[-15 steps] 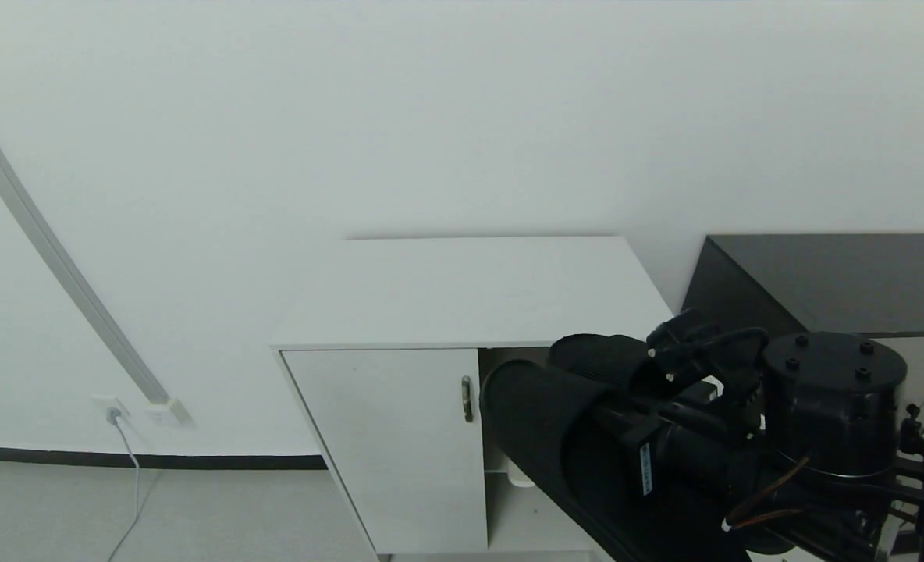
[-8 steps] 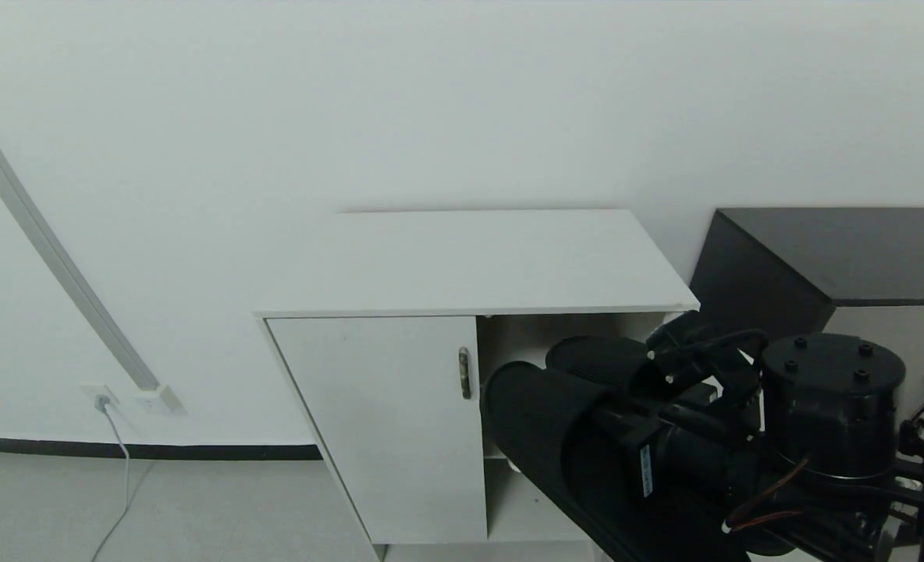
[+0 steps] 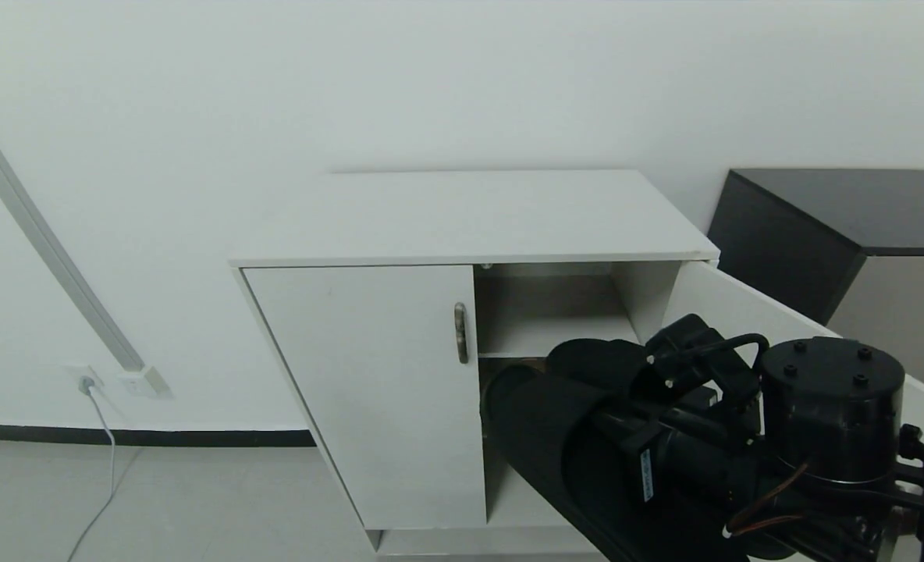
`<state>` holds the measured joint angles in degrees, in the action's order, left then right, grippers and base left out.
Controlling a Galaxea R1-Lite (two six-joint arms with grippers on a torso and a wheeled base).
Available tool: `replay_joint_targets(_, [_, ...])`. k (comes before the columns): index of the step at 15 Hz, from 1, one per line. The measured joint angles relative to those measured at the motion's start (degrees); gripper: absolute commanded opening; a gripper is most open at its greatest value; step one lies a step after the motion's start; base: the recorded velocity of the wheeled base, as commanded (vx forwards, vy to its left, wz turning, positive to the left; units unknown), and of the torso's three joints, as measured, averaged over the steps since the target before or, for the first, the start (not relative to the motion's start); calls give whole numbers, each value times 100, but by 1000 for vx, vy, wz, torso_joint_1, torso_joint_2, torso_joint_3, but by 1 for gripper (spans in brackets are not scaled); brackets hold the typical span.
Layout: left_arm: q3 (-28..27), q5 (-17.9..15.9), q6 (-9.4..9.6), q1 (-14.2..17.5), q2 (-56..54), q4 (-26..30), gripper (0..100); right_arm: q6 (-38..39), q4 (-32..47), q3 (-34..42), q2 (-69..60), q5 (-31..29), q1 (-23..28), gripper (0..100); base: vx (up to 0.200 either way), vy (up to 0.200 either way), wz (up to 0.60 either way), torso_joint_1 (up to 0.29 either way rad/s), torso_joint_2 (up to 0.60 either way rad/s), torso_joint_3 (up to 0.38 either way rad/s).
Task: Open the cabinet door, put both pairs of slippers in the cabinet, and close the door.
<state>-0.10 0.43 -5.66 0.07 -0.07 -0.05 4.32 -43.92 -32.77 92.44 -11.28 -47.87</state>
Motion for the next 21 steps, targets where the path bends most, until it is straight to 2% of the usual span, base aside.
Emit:
replay_joint_targets(9, [2,-10,5,0,0,-2,0,-9,0,6,61,12,-11,0,0,0,0,-139,473,332])
replay_joint_targets(16, [0,-10,5,0,0,0,0,-93,-123,17,141,4,-6,0,0,0,0,-48,436,378])
replay_joint_targets(21, [0,-10,7,0,0,-2,0,-152,-316,102,157,4,-52,0,0,0,0,1,79,72])
